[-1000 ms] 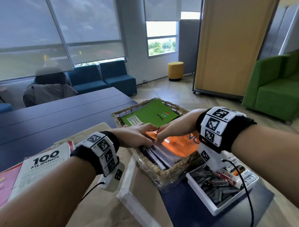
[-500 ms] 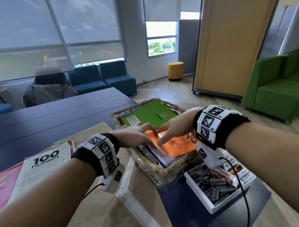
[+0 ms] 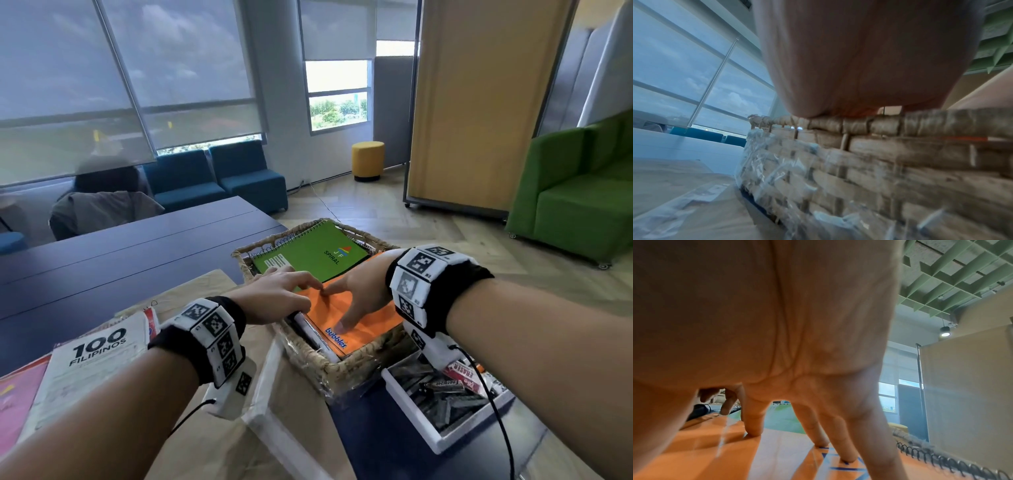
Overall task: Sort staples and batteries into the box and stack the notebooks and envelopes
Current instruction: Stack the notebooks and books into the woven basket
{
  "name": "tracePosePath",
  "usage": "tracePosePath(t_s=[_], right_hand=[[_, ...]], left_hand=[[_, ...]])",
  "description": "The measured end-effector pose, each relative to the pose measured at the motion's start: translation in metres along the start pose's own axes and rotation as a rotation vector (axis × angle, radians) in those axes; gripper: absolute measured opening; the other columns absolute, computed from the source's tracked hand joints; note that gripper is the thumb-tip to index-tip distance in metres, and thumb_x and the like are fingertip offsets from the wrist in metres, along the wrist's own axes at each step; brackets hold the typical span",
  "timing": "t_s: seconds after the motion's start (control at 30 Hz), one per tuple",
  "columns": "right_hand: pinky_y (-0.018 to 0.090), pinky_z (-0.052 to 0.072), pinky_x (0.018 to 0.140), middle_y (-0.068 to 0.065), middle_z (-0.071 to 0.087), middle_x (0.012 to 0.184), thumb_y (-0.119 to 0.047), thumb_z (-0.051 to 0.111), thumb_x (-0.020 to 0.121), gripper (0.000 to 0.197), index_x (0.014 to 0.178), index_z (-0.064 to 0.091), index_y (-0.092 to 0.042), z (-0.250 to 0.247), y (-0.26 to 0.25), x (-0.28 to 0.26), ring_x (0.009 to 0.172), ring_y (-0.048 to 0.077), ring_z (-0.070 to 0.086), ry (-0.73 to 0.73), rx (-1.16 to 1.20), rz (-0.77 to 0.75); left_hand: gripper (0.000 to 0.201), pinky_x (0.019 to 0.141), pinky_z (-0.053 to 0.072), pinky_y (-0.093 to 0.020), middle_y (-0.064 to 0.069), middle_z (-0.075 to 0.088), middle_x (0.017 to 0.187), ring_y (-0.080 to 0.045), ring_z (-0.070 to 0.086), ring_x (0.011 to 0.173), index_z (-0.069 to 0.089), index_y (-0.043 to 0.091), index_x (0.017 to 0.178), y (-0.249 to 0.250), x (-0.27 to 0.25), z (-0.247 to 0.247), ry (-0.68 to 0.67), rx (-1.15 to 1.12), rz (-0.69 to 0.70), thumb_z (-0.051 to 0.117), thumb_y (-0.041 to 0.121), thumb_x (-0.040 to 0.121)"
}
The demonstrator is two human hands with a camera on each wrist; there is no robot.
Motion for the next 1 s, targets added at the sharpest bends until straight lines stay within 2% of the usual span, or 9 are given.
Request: tracePosePath(t_s=[0.1,0.23,0.33,0.43,0.53,0.63,0.7,0.9,1.0], right_hand=[[0.045,0.034,0.118,-0.004,0.039,0.162,-0.076,0.060,0.084,0.095,0.161,0.012,-0.046,-0.001,0.000,0.000,0.146,0.024,0.039,-0.009,0.009,0.007],[0.044,0.035,0.115,-0.003,0.042,0.159,-0.074,0.062,0.085,0.091,0.160,0.019,-0.045,-0.003,0.001,-0.001,0.143,0.024,0.042,0.011,0.042,0.033],[0.039,0.038,0.109,-0.001,0.047,0.154,-0.067,0.060,0.091,0.077,0.157,0.033,-0.037,-0.009,0.000,-0.005,0.138,0.023,0.047,0.100,0.072,0.044],[0.035,0.042,0.103,-0.001,0.053,0.147,-0.060,0.059,0.095,0.065,0.151,0.044,-0.029,-0.024,-0.013,-0.010,0.130,0.021,0.052,0.239,0.107,0.003],[0.033,0.046,0.093,-0.003,0.059,0.127,-0.053,0.063,0.096,0.051,0.139,0.054,-0.028,-0.045,-0.041,-0.016,0.109,0.016,0.055,0.367,0.186,-0.090],[0.021,0.041,0.071,-0.012,0.056,0.099,-0.047,0.066,0.095,0.031,0.119,0.060,-0.028,-0.070,-0.088,-0.020,0.084,0.003,0.051,0.491,0.251,-0.228],[0.020,0.037,0.064,-0.012,0.057,0.093,-0.044,0.067,0.093,0.023,0.109,0.060,-0.029,-0.082,-0.119,-0.021,0.079,0.001,0.051,0.551,0.288,-0.300],[0.025,0.047,0.073,-0.008,0.064,0.099,-0.041,0.071,0.093,0.026,0.113,0.062,-0.028,-0.090,-0.219,0.005,0.086,0.007,0.059,0.508,0.367,-0.476],[0.033,0.051,0.086,-0.008,0.063,0.107,-0.044,0.069,0.094,0.033,0.122,0.060,-0.028,-0.085,-0.253,0.025,0.094,0.011,0.060,0.431,0.337,-0.484]], left_hand=[[0.049,0.113,0.035,-0.044,0.007,0.050,0.127,-0.016,0.041,0.126,0.056,0.057,0.117,0.001,-0.001,-0.003,0.017,-0.045,0.026,0.056,0.047,0.069],[0.045,0.110,0.039,-0.038,0.003,0.054,0.127,-0.014,0.048,0.122,0.064,0.039,0.127,0.000,-0.010,-0.009,0.059,-0.057,0.070,0.063,0.039,0.082],[0.034,0.103,0.044,-0.031,0.001,0.059,0.125,-0.012,0.054,0.115,0.066,0.028,0.127,-0.003,-0.023,-0.020,0.169,-0.086,0.166,0.067,0.018,0.095],[0.031,0.094,0.047,-0.026,0.006,0.063,0.115,-0.011,0.059,0.105,0.070,0.024,0.122,-0.016,-0.045,-0.037,0.315,-0.140,0.220,0.067,0.011,0.094],[0.027,0.088,0.049,-0.021,0.007,0.067,0.110,-0.009,0.063,0.098,0.074,0.022,0.113,-0.036,-0.073,-0.055,0.461,-0.195,0.211,0.066,0.007,0.093],[0.024,0.078,0.049,-0.013,0.001,0.072,0.107,-0.007,0.063,0.086,0.075,0.013,0.109,-0.060,-0.107,-0.069,0.538,-0.221,0.154,0.061,0.001,0.093],[0.025,0.081,0.052,-0.017,0.002,0.073,0.108,-0.008,0.066,0.091,0.074,0.014,0.111,-0.080,-0.129,-0.075,0.563,-0.209,0.102,0.060,0.002,0.094],[0.020,0.079,0.054,-0.016,0.001,0.072,0.106,-0.007,0.066,0.094,0.071,0.013,0.117,-0.160,-0.205,-0.087,0.599,-0.177,-0.149,0.064,0.011,0.098],[0.024,0.086,0.053,-0.027,-0.002,0.070,0.113,-0.015,0.066,0.099,0.067,0.015,0.123,-0.210,-0.233,-0.084,0.512,-0.160,-0.376,0.064,0.017,0.099]])
Point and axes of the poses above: each hand's wrist, its own x-axis towards the middle knuckle, its own z-axis out of the palm, y = z × x, the point moved 8 cm from there along x, towards the middle knuckle
